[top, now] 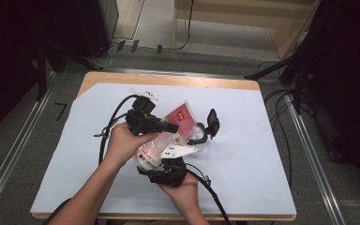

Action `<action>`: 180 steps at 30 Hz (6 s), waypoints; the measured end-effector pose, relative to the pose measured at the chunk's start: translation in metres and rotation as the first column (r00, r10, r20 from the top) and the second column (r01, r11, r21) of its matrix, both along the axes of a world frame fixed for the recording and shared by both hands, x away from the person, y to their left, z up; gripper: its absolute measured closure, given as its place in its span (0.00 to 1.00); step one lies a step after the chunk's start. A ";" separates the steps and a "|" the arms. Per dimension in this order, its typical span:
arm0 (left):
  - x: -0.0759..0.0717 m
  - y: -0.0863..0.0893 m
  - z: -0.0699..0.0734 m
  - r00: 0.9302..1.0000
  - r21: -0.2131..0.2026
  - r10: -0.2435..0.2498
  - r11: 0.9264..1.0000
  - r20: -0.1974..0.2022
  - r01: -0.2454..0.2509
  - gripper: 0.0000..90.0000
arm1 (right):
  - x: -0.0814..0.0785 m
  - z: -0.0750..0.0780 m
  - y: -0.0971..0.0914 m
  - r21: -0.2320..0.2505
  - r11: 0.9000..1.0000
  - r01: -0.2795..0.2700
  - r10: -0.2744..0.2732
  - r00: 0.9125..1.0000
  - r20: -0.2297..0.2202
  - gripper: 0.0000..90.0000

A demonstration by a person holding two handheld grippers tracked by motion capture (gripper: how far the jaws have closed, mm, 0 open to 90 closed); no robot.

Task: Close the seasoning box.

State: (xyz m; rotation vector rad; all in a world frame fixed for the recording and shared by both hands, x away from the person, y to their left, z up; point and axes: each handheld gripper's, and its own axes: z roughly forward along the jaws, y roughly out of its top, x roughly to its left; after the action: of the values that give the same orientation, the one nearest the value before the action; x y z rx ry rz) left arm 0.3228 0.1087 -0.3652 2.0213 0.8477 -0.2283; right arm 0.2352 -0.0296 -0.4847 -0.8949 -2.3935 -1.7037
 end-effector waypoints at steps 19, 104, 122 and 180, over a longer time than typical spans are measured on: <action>-0.004 -0.004 0.007 1.000 0.061 0.016 0.998 0.001 -0.016 0.76 | 0.003 0.003 0.003 0.032 0.998 0.057 -0.054 0.996 -0.064 0.65; 0.011 -0.006 0.040 0.996 0.126 0.082 0.989 0.017 -0.083 0.93 | 0.024 0.035 0.019 0.012 0.998 0.063 -0.063 0.998 -0.023 0.68; 0.009 -0.003 0.036 0.997 0.092 0.071 0.993 0.040 -0.075 0.93 | 0.021 0.037 0.021 -0.015 0.997 0.076 -0.077 0.997 -0.031 0.68; 0.006 -0.004 0.039 0.996 0.092 0.063 0.993 0.060 -0.068 0.93 | 0.020 0.038 0.024 0.007 0.997 0.077 -0.077 0.997 -0.028 0.69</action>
State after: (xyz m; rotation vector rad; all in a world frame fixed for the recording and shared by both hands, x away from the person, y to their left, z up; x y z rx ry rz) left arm 0.3285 0.1044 -0.3261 2.0734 0.9026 -0.0950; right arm 0.2554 -0.0057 -0.4462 -1.0148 -2.3620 -1.7142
